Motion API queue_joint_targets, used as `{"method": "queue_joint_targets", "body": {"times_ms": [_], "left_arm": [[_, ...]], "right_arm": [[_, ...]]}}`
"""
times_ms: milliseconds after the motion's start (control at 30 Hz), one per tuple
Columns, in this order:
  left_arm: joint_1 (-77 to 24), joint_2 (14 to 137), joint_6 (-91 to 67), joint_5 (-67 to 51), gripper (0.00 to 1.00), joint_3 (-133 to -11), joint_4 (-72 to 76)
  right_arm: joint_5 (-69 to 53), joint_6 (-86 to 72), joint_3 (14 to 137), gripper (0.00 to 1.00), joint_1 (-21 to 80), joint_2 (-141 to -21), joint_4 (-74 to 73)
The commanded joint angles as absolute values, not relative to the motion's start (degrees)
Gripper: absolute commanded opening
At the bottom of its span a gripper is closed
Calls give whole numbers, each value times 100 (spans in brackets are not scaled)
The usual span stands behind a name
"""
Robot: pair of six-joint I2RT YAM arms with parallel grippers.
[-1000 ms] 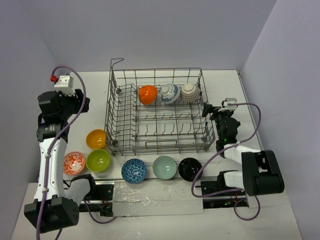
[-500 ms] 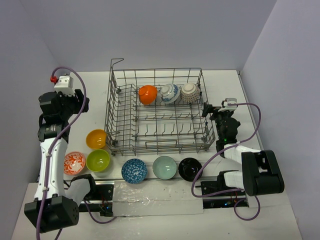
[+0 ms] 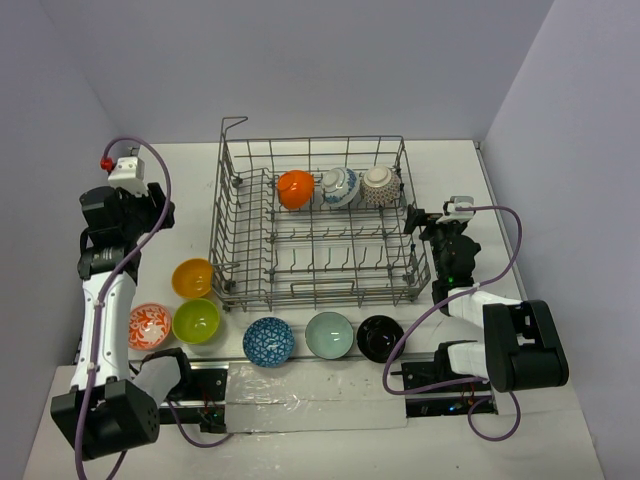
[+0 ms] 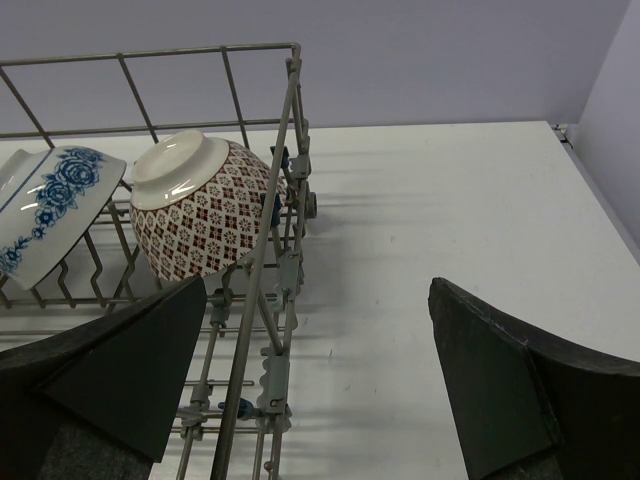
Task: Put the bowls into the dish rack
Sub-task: Move the dish rack to the center of the board.
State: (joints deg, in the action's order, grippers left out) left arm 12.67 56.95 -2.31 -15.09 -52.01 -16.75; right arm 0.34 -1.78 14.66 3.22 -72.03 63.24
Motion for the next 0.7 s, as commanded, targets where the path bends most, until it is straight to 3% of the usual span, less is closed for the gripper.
{"method": "queue_joint_targets", "body": {"times_ms": [0, 667], "left_arm": [[1318, 5774, -176, -1433, 58, -5247, -1406], [1327, 5810, -193, -1450, 58, -5229, -1371]], "right_arm": [[-141, -79, 1327, 100, 343, -7295, 6126], [-325, -70, 1415, 100, 343, -7014, 5749]]}}
